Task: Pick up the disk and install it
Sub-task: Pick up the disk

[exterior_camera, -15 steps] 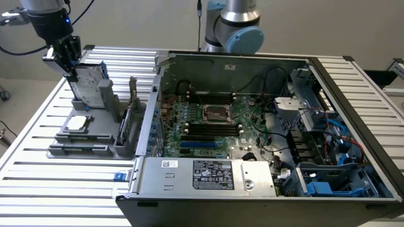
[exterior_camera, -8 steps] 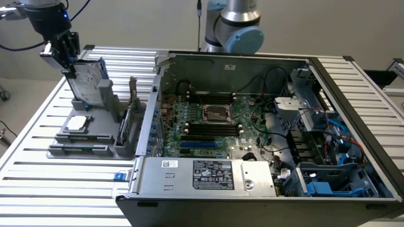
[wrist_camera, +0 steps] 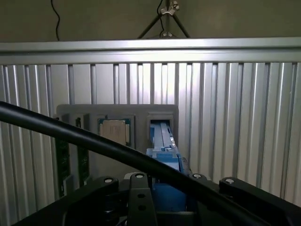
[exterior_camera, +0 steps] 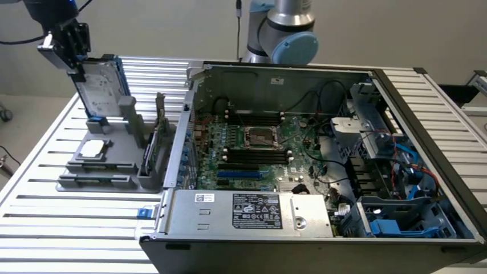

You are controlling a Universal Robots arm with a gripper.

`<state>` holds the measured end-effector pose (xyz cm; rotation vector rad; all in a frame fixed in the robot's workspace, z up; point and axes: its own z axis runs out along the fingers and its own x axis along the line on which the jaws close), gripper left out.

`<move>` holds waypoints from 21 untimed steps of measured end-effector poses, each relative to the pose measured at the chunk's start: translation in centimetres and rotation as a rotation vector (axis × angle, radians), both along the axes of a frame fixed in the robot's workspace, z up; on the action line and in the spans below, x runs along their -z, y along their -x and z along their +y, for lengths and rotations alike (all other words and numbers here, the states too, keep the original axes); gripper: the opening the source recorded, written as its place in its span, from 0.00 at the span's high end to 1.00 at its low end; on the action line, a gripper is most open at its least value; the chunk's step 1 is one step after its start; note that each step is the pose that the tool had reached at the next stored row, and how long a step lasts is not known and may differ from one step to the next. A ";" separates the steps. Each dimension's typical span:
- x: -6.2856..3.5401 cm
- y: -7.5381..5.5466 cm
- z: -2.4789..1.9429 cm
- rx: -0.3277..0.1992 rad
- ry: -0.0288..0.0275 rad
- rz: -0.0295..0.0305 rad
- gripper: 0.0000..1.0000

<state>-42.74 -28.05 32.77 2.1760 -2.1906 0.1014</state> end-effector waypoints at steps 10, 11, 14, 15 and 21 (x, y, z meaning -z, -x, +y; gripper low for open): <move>-4.54 0.0 0.00 0.000 0.0000 0.0001 0.67; -4.97 0.0 0.00 0.000 0.0000 0.0000 0.67; -6.37 -0.1 -0.03 0.000 0.0000 0.0002 0.67; -6.81 -0.2 -0.05 0.000 0.0000 0.0000 0.67; -9.54 -1.4 -0.16 0.000 0.0000 0.0000 0.67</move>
